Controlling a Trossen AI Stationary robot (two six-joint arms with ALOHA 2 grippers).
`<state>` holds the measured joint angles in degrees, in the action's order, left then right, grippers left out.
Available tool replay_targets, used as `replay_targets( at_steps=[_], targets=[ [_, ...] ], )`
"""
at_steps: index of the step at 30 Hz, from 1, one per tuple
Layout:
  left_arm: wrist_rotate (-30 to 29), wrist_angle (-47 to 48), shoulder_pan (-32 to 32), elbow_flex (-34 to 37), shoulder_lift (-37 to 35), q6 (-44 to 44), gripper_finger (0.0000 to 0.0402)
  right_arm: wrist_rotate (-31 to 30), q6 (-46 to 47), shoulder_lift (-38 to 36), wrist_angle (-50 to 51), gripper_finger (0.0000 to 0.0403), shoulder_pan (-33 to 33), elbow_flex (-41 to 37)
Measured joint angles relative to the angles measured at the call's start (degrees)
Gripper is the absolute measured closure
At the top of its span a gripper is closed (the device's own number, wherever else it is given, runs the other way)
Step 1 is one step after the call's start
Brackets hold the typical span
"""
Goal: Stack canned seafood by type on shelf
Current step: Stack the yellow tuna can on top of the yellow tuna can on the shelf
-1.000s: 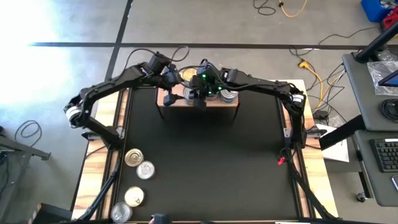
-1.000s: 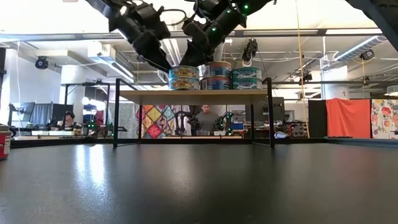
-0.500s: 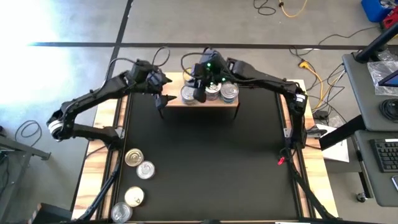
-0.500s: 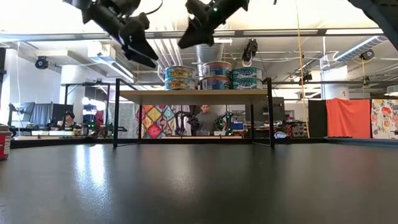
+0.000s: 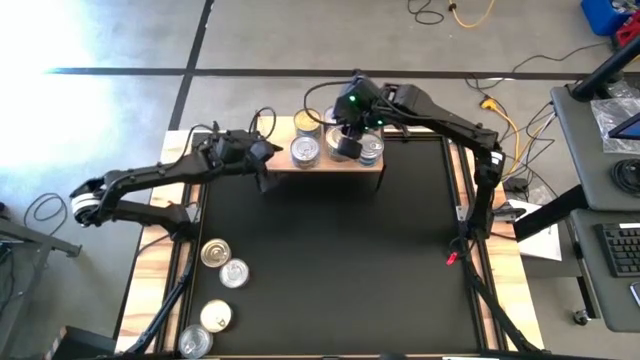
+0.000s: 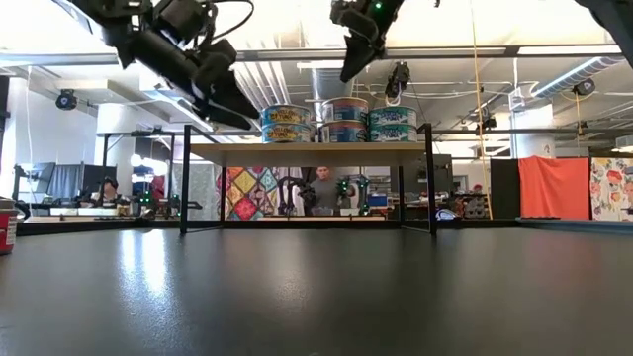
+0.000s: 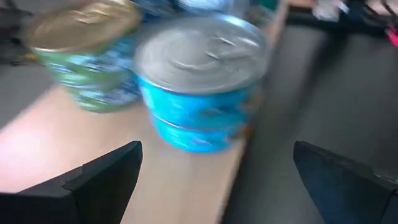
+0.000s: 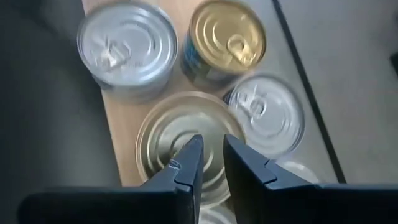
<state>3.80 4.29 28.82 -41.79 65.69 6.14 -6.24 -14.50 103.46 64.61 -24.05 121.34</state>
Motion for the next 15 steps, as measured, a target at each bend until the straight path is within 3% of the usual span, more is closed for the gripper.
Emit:
replay_targets(
  at_steps=[6,15],
  targets=[
    [-10.3,-9.3,0.0,1.8,2.8,-1.1,0.0002,-0.2,1.0,0.2,2.7,0.035,0.0,-1.8],
    [-12.1,-9.0,0.0,-0.5,7.8,0.6,0.0002,1.9,2.0,2.2,2.3,0.0353,0.5,-3.9]
  ],
)
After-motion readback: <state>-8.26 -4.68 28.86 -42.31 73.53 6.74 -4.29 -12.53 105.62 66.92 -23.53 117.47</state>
